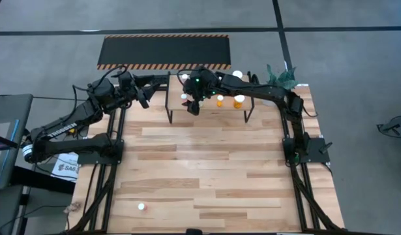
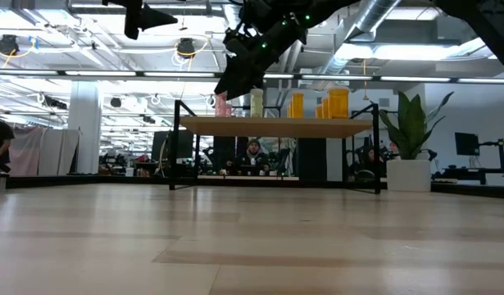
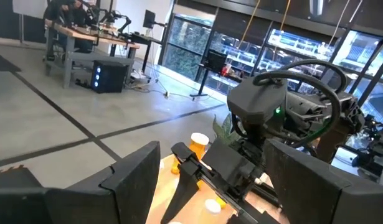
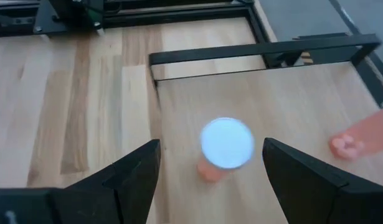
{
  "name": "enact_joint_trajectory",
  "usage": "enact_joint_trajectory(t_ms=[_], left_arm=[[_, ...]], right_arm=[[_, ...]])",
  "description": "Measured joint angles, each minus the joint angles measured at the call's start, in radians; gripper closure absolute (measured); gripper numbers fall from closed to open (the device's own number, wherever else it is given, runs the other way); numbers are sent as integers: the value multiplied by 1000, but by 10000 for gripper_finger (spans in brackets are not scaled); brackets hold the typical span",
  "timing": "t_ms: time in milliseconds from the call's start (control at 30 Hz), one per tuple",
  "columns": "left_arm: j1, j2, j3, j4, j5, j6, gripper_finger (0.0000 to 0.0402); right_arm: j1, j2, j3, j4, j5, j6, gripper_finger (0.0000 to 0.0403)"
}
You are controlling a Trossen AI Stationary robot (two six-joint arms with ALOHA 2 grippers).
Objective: Pick and place medicine bottles onto shelf by color
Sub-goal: Put the right pink pill bottle on the shelf aligned with the other small pink pill bottle
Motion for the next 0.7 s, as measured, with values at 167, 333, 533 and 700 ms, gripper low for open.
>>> enact_joint_trajectory(t_ms=[167, 333, 533, 700], left_arm=[[0, 0, 0, 0, 3, -11, 127], [0, 0, 0, 0, 10, -21, 127], [0, 0, 0, -1, 10, -26, 127], [0, 0, 0, -1, 10, -26, 127]], right_arm=[[-1, 0, 0, -3, 15, 0, 101], [0, 0, 0, -2, 15, 0, 101], [0, 0, 0, 20, 27, 0, 101], [-1, 0, 0, 34, 42, 0, 115]])
